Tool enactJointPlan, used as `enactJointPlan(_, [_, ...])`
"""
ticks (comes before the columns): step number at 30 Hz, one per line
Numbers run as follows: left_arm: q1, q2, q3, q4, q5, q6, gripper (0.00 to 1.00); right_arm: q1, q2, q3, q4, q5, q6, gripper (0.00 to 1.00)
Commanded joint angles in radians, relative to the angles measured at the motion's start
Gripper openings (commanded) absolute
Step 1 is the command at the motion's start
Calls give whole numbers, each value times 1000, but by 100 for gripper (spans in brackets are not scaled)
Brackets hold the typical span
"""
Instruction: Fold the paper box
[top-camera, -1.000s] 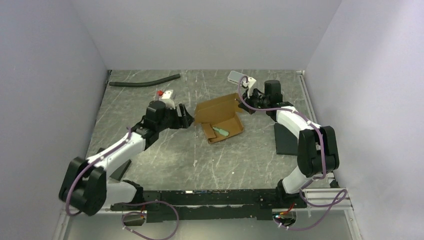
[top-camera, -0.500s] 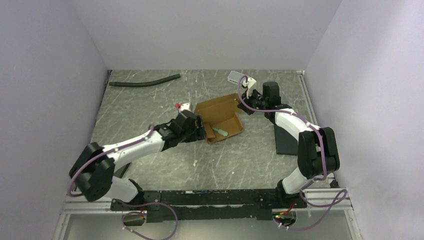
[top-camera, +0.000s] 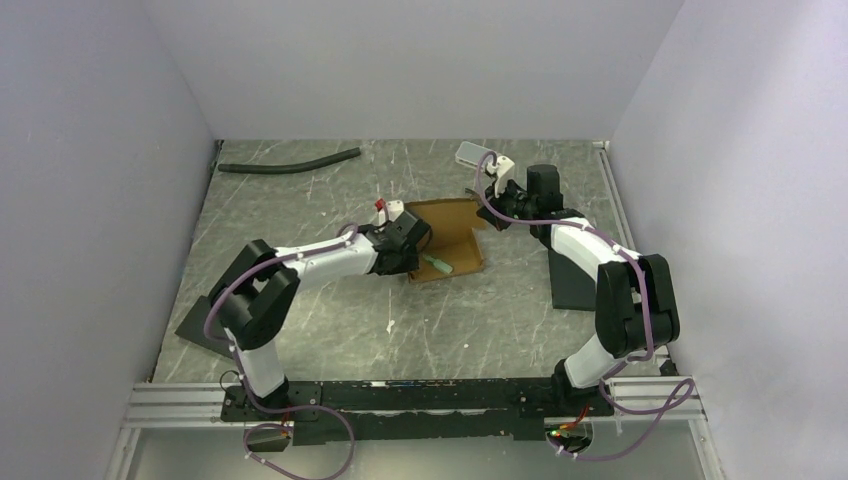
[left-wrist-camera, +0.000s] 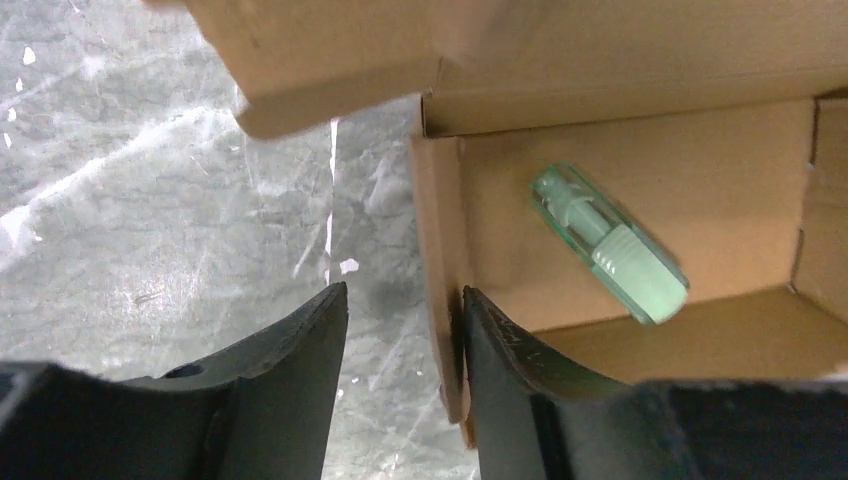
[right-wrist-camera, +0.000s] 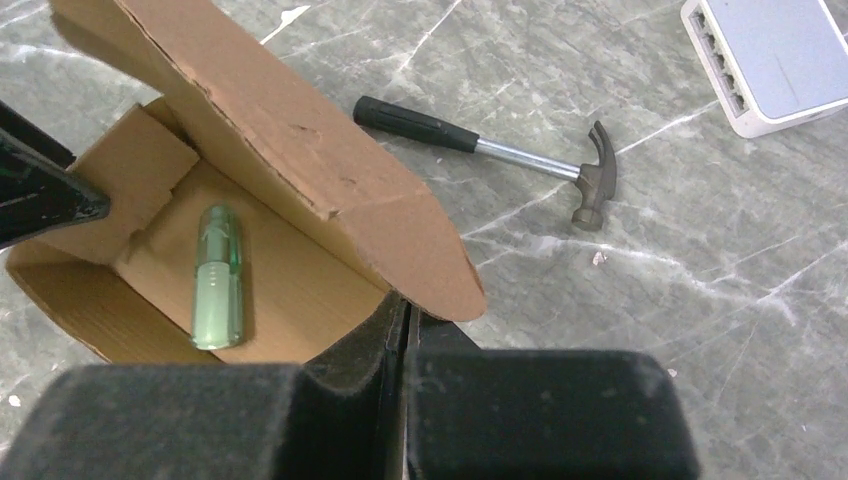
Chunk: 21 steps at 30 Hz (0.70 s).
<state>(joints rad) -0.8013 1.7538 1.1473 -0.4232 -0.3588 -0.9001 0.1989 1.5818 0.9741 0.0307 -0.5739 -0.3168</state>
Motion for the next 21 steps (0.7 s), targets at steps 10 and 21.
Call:
enactJointPlan(10, [-19,152,142,-170,-134,63,12,14,-35,0,46,-17,8,0])
enactJointPlan(21, [-66,208,187,-205,-261,126,0,23,-32,-4,48,-31,10,0])
